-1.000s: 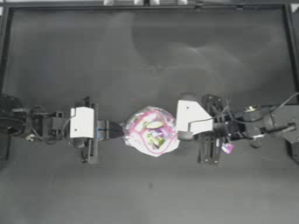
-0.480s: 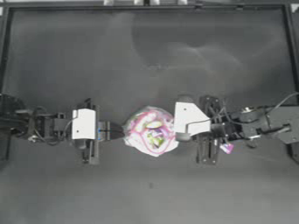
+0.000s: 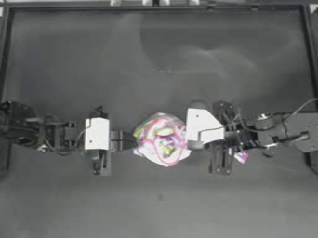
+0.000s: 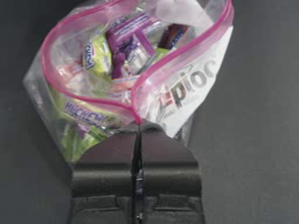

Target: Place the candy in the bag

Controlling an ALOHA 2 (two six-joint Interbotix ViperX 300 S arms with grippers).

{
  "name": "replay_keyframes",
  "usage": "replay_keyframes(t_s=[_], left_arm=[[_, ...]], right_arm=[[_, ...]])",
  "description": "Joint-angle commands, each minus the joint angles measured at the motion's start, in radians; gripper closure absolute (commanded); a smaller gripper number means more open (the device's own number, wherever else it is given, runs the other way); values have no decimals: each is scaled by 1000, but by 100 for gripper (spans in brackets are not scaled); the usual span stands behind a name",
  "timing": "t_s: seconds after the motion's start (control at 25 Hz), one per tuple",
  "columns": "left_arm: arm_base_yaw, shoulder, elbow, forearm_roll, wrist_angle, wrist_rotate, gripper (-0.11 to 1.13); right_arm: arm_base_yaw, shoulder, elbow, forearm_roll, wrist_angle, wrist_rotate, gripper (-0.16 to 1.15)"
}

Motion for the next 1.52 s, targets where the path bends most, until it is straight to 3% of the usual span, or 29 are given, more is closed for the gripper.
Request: replay_keyframes(t_s=[0.04, 0.52, 1.16, 1.32, 1.52], left_arm=[[2, -23, -14, 0, -3, 2, 96], [-8, -32, -18, 0, -3, 2, 96], [-17, -43, -21, 0, 14, 0, 96], [-18, -43, -23, 0, 15, 0, 96], [-20, -41, -23, 0, 15, 2, 96]], right_arm=[[-2, -14, -6, 5, -3, 2, 77], [0, -21, -9, 25, -12, 5, 72], [-2, -61, -8, 31, -34, 11, 10], [-11, -64, -6, 31, -29, 11, 2], [-35, -98, 6, 28, -2, 8, 2]])
